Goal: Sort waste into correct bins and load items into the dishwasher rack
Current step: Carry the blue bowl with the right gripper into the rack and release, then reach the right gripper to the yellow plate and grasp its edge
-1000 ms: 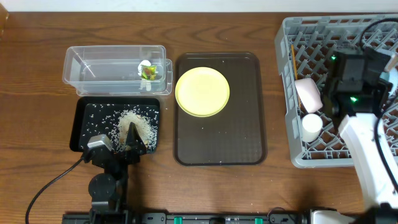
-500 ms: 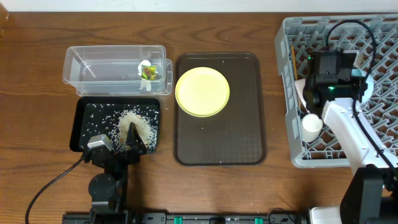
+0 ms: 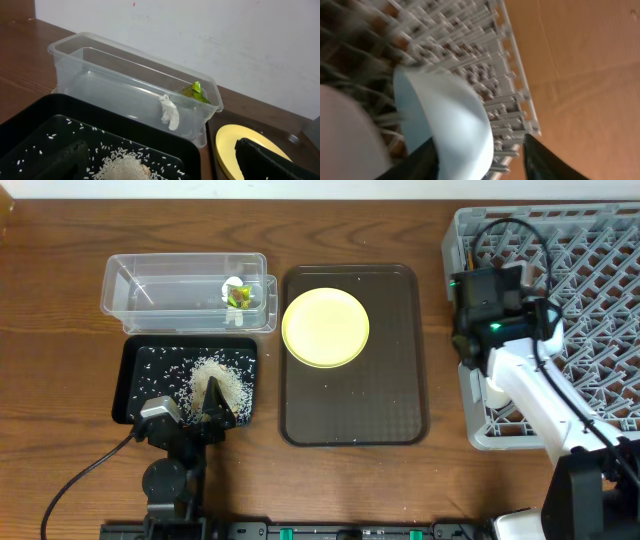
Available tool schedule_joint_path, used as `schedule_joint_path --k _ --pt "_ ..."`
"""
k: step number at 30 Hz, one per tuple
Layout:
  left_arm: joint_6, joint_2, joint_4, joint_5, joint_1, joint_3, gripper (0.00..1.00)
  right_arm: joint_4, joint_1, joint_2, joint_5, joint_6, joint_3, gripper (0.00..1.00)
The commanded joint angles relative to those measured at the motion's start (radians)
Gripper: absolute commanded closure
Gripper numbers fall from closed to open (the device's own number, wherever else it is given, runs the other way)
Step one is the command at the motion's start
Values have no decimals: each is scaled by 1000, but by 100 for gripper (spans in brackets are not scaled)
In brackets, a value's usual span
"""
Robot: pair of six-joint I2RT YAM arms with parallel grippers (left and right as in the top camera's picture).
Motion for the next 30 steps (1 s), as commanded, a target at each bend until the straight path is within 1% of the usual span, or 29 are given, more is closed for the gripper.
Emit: schedule_joint_path --k 1,3,5,7,8,9,11,13,15,17,19,21,23,24,26,30 --pt "-4 -6 -19 -2 5 -31 4 -2 87 -57 -27 5 4 38" --pt "-4 -6 -18 -2 5 -31 5 -11 157 -103 -111 5 4 34" --pt "-4 -6 -18 -2 5 -31 5 -28 221 -147 -234 22 4 36" --pt "-4 -6 -19 -2 5 -31 5 -52 284 -190 -429 84 4 42" --pt "-4 -6 -19 -2 5 -31 4 -63 315 -208 -573 142 4 46" --pt "-4 -6 -19 -2 5 -31 5 -66 331 -214 -668 184 3 46" --pt "-4 -6 -19 -2 5 -31 4 -62 361 -214 -938 296 2 45" --pt "-4 -6 -19 -2 5 -31 4 -31 378 -190 -1098 378 -10 46" --pt "-4 -6 -19 -2 5 -31 5 1 395 -144 -1128 466 -23 45" --pt "-4 -6 -19 -2 5 -31 4 20 399 -79 -1076 575 -27 44" --pt "-4 -6 -19 -2 5 -31 4 48 394 -16 -1020 649 -27 45" --pt "-4 -6 -19 -2 5 -31 5 92 378 46 -997 693 -27 43" --pt "-4 -6 -19 -2 5 -31 4 142 356 102 -1015 743 -26 43" --pt "-4 -6 -19 -2 5 -31 4 173 344 137 -1024 758 -26 47" --pt "-4 -6 -19 -2 5 -31 4 207 328 188 -1014 765 -26 50" --pt "-4 -6 -19 -2 5 -31 5 240 304 272 -1013 824 -26 50"
